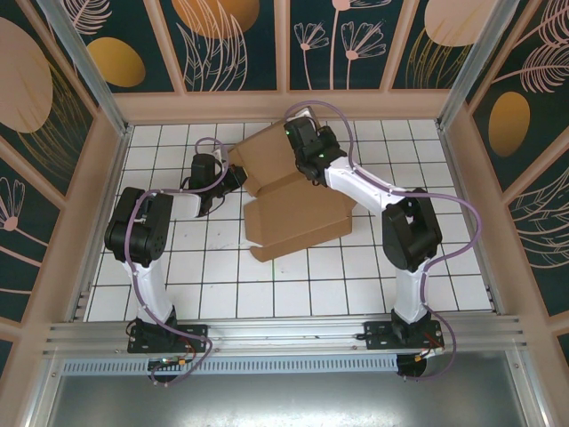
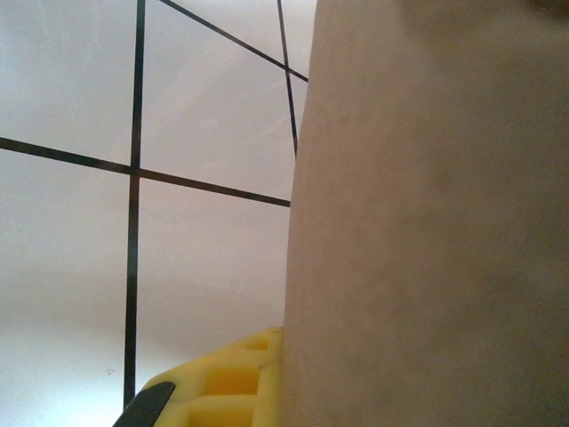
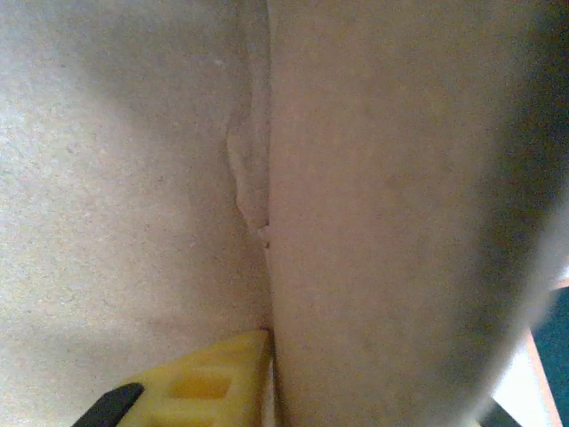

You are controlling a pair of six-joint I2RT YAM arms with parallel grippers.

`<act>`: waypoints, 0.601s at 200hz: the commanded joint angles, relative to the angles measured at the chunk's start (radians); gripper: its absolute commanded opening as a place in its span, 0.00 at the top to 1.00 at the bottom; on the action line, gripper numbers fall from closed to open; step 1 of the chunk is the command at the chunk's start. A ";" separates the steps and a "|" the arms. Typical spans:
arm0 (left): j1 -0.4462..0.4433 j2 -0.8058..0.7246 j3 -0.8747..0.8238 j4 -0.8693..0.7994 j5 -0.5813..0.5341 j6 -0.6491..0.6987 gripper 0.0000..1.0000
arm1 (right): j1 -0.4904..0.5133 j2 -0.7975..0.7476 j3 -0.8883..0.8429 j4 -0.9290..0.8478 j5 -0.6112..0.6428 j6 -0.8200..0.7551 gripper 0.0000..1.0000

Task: Fold the paper box

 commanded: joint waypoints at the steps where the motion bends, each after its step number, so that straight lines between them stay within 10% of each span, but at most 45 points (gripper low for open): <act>1: -0.008 -0.045 0.005 0.070 0.055 -0.010 1.00 | 0.015 0.024 -0.028 0.022 0.020 -0.017 0.95; 85: -0.009 -0.044 0.011 0.060 0.057 -0.010 1.00 | 0.039 0.031 -0.109 0.180 0.139 -0.125 1.00; 120: -0.009 -0.044 0.011 0.058 0.052 -0.010 1.00 | 0.038 -0.023 -0.080 0.113 0.040 -0.022 0.54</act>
